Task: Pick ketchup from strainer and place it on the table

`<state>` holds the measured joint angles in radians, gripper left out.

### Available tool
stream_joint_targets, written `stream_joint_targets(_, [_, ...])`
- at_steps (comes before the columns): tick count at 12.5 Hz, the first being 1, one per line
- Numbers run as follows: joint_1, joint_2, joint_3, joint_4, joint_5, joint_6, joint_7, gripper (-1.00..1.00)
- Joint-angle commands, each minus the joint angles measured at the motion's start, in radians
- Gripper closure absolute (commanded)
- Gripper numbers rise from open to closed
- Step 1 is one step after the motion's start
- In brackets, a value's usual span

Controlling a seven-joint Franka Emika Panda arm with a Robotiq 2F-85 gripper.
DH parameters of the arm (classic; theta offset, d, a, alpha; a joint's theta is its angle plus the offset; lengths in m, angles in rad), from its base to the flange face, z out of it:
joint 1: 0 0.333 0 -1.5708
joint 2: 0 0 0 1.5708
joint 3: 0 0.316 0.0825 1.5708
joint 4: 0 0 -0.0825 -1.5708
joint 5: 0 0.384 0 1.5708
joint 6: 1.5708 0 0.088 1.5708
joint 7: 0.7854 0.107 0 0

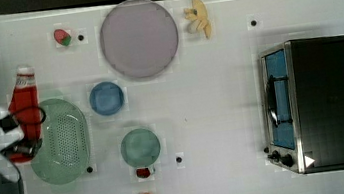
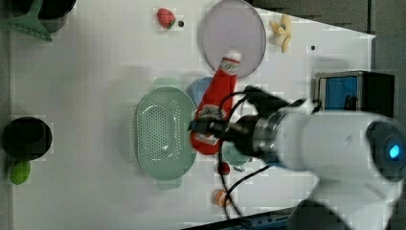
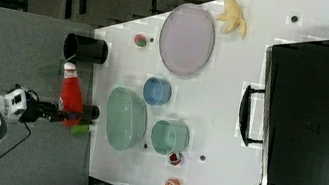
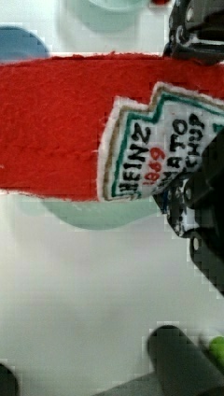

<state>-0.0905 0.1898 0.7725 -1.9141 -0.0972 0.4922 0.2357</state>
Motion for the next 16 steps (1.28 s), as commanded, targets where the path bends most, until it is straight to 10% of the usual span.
stream_joint_targets(1, [-0.086,0.008,-0.085,0.066,0.009,-0.123,-0.141,-0.19])
stream_joint_targets(11, [-0.163,-0.012,-0.468,0.05,0.001,-0.128,-0.582,-0.19])
stream_joint_targets(16, [-0.165,-0.01,-0.56,-0.153,0.001,0.121,-0.617,-0.19])
